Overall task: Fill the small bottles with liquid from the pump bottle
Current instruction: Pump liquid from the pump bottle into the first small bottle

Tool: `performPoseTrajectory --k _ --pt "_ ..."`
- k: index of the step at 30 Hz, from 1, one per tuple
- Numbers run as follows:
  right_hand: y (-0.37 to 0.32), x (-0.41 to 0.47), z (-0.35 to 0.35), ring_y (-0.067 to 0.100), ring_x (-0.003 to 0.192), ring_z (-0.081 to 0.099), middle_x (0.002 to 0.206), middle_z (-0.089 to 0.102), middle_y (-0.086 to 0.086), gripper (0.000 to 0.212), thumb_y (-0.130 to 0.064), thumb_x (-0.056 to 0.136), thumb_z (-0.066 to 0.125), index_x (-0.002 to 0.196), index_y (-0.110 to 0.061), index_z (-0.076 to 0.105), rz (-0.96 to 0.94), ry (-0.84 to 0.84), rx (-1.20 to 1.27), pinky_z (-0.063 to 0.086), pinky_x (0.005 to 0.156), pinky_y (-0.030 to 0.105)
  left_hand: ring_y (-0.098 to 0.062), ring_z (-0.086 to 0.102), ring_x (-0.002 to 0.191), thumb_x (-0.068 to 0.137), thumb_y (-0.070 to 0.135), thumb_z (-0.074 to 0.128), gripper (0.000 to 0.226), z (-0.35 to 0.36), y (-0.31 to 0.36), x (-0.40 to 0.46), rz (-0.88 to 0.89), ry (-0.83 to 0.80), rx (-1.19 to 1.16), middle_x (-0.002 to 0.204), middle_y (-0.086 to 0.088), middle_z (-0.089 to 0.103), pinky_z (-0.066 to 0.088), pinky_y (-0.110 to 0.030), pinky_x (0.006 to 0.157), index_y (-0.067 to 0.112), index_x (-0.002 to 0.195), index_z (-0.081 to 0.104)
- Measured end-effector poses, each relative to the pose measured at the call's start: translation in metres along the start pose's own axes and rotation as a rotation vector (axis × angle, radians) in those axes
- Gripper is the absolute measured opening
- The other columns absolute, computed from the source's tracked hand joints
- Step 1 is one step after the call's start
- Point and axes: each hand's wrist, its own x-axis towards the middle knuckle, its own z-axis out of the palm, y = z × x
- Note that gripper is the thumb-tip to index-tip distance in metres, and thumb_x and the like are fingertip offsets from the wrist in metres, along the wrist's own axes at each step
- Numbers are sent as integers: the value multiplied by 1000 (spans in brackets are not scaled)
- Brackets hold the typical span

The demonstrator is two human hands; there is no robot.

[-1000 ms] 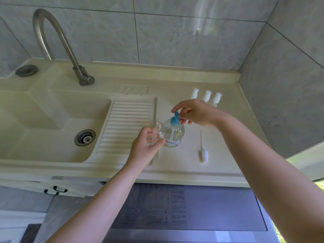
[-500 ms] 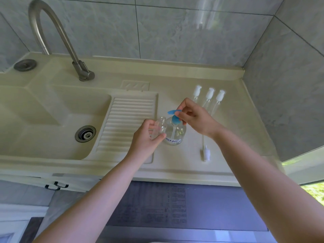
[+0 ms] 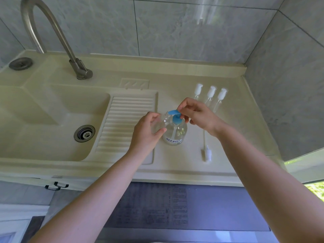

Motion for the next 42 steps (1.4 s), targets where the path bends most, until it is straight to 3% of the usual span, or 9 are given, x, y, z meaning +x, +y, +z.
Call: performPoseTrajectory --k 4,8,15,18,22,24,31,37,42 --pt "-12 17 4 12 57 47 67 59 -3 43 -39 102 45 78 -13 69 135 130 -129 35 53 18 23 50 92 77 11 78 39 1 0 3 13 4 -4 112 10 65 33 3 81 17 111 61" --pt "-27 39 15 16 51 45 48 54 -2 58 -46 103 32 69 -13 66 335 125 -321 34 51 26 15 53 93 75 11 80 39 0 0 6 20 9 -7 110 12 66 35 0 83 19 110 62" --pt "-27 59 31 26 71 50 84 56 13 45 -31 105 28 116 -1 61 447 44 -512 40 65 29 8 57 98 74 10 80 40 -3 0 9 38 5 -31 108 13 67 39 -5 86 20 108 63" --pt "-23 58 28 26 68 47 84 54 14 34 -19 105 29 115 -2 57 474 52 -472 39 62 28 1 58 99 74 10 80 40 -4 1 9 49 7 -16 109 12 67 38 -4 87 20 110 63" --pt "-19 61 29 30 87 48 102 52 18 32 -7 102 31 125 0 53 516 108 -393 46 82 34 3 56 99 74 10 81 42 -5 1 9 63 5 -3 110 11 67 36 -2 86 19 111 64" --pt "-16 63 30 34 93 53 109 58 21 35 -9 101 29 123 1 55 503 99 -410 48 88 37 4 56 100 74 11 81 42 -6 0 9 59 2 -5 111 11 67 36 -2 86 20 111 64" --pt "5 70 35 33 89 57 101 66 13 51 -36 98 24 100 -6 65 412 229 -442 45 81 36 2 56 97 74 11 81 43 -5 -2 9 58 5 19 110 10 66 37 -3 87 20 112 64" --pt "12 68 42 33 81 46 92 54 8 45 -31 101 21 115 -13 60 408 311 -509 36 72 35 -5 59 103 75 14 81 41 -4 -7 7 53 -8 39 110 11 66 46 -26 95 21 112 64" --pt "15 67 35 32 95 62 101 69 13 65 -54 95 24 100 -11 71 437 296 -352 49 93 40 -8 60 103 73 14 82 42 -5 -5 7 48 7 35 109 9 67 47 -33 96 22 110 65"
